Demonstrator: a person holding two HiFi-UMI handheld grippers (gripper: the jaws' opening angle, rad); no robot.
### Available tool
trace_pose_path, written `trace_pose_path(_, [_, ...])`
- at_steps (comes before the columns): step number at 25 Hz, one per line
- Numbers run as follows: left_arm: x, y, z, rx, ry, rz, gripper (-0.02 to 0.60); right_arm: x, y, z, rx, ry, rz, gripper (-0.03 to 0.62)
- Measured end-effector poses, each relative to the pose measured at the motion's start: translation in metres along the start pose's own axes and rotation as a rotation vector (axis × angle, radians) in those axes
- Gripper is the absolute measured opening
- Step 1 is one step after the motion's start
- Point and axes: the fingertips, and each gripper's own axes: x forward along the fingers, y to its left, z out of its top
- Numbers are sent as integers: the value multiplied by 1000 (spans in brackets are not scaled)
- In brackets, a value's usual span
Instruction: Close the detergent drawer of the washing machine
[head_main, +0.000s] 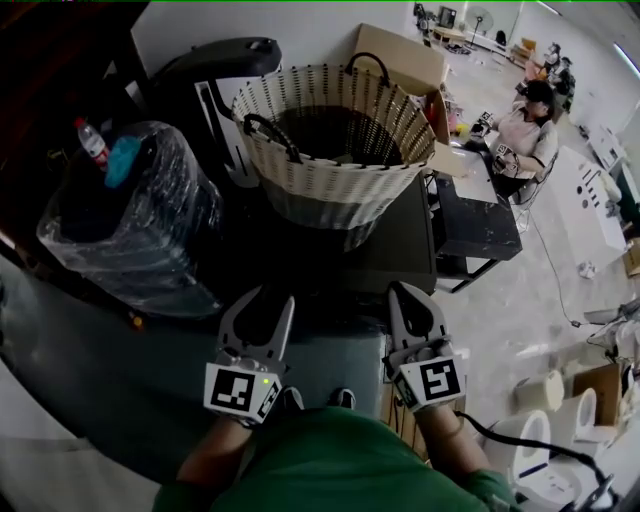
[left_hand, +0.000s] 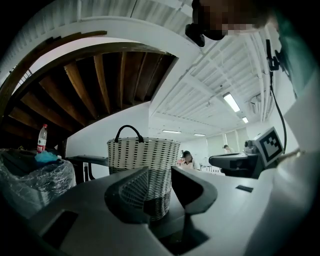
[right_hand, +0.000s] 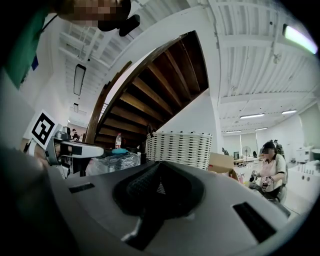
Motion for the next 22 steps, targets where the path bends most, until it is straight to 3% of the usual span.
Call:
trace_pose_path(7, [2,0,-2,17,-10,-16,151,-5,-1,6,-11,-17,-4,23])
trace_pose_path(22, [2,15,-21,-43,22,-9,151,4,8,3,-18,4,5,23])
